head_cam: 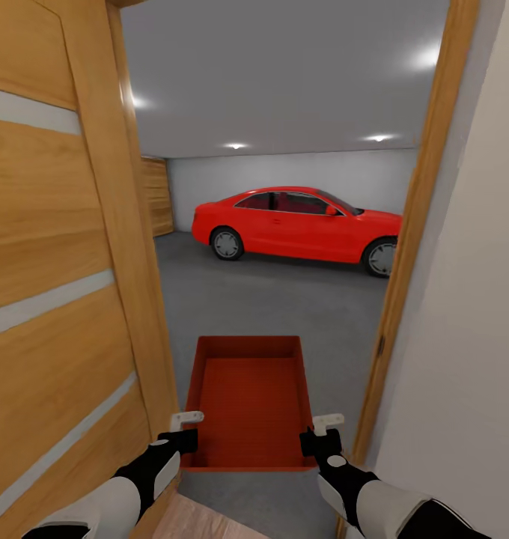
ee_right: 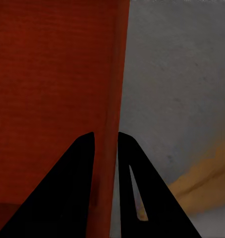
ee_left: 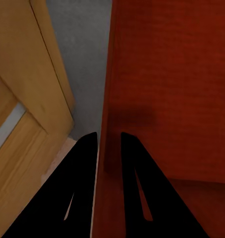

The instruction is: Move the two storage containers from the living room to the garage. In the garage, place one container on the floor and stack the other container on top of it (either order is fine).

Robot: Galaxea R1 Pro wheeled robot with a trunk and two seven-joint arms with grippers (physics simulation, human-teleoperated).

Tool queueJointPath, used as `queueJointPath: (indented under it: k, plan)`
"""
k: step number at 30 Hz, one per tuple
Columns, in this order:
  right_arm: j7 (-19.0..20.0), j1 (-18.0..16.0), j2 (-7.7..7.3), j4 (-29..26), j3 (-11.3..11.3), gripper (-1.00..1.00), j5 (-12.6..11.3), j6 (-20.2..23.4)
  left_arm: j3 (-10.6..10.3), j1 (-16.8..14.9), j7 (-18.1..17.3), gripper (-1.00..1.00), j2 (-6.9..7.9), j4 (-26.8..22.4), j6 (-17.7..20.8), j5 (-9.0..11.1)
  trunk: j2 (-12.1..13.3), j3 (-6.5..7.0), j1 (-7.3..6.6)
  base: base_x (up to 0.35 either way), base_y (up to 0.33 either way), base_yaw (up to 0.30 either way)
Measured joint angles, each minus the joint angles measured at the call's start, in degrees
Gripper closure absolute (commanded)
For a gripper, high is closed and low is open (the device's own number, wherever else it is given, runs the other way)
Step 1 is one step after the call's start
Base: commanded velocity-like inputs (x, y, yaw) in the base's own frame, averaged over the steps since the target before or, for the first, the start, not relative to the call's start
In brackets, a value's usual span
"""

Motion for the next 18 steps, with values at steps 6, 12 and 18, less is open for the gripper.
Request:
queueJointPath:
  k: [6,12,18]
  plan:
    - [0.01,0.0,-0.01,0.0,-0.01,1.0,0.01,0.0,0.01,0.0,0.0,1.0,-0.01,0.01,0.0,-0.01,0.0,0.0,0.0,0.247,0.205,-0.026]
    - [0.0,0.01,-0.02,-0.01,-0.01,1.0,0.0,-0.01,0.01,-0.01,0.0,1.0,-0.02,0.02,0.0,-0.01,0.0,0.0,0.0,0.246,0.205,-0.216]
    - [-0.01,0.01,-0.02,-0.01,0.0,1.0,-0.01,-0.01,0.02,-0.01,0.0,1.0,-0.02,0.02,0.0,-0.02,0.0,0.0,0.0,0.247,0.205,-0.273]
